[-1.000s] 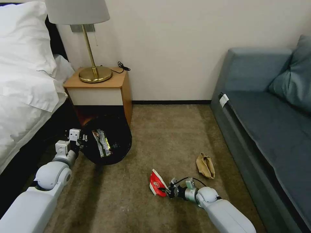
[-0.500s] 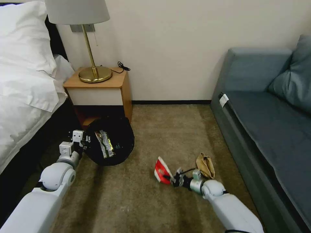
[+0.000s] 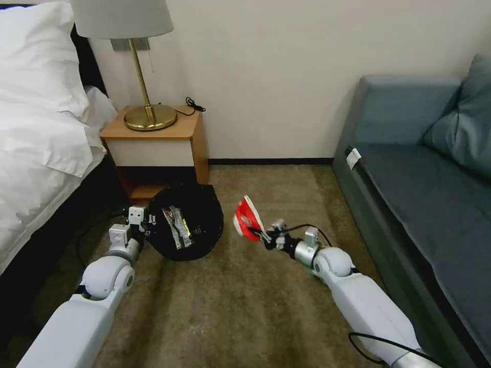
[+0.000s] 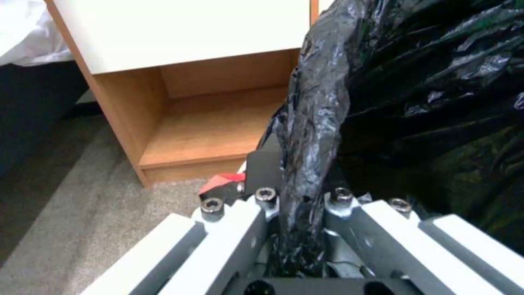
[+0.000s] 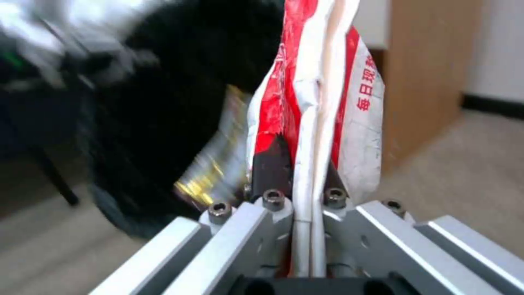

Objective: Pick up the trash bin, then pick up the garbage on the floor and place it into the trash bin.

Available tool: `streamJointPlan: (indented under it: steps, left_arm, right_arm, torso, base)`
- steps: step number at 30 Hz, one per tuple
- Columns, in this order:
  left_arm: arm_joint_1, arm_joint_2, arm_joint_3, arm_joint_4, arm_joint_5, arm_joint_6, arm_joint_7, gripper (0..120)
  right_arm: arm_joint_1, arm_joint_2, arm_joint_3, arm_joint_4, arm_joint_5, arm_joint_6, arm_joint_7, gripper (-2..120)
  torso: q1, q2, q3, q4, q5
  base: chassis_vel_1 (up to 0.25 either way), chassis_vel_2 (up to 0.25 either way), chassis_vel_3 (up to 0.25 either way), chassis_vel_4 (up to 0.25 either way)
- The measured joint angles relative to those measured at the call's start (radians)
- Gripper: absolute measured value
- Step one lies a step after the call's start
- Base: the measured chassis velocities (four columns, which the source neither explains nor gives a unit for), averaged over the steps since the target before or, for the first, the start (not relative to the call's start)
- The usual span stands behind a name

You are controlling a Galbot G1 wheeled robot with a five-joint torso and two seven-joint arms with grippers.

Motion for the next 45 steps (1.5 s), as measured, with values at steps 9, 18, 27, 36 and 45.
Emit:
streamJointPlan:
  steps: [9,18,27,36,45]
  left_arm:
    - [0.025,-0.018,-0.021,-0.032,-0.006,0.006,-0.022,2]
    - [0.027,-0.019,-0.019,-0.038,-0.012,0.008,-0.026,2]
    - [0.031,-0.014,-0.030,-0.038,-0.013,0.008,-0.024,2]
    - [0.036,-0.008,-0.039,-0.029,-0.016,0.002,-0.024,2]
    - [0.046,-0.003,-0.057,-0.028,-0.016,0.001,-0.011,2]
  right_arm:
    - [0.101,0.070,-0.160,0.028,0.050,-0.015,0.026,0]
    - [0.113,0.125,-0.217,-0.037,0.036,0.016,0.082,8]
    - [0.118,0.131,-0.235,-0.040,0.038,0.016,0.081,38]
    - [0.108,0.082,-0.181,-0.039,0.041,0.014,0.073,77]
    - [0.091,-0.001,-0.071,-0.149,0.016,0.031,0.037,99]
  torso:
    - [0.000,0.000,0.000,0.0003,-0.0002]
    - [0.000,0.000,0.000,0.0000,-0.0001]
    - [0.000,0.000,0.000,0.0001,-0.0001]
    - [0.000,0.000,0.000,0.0001,0.0002]
    - [0.000,0.000,0.000,-0.0001,0.0003]
  base:
    - [0.000,0.000,0.000,0.000]
    - [0.000,0.000,0.000,0.000]
    - [0.000,0.000,0.000,0.000]
    - [0.000,0.000,0.000,0.000]
    - [0.000,0.000,0.000,0.000]
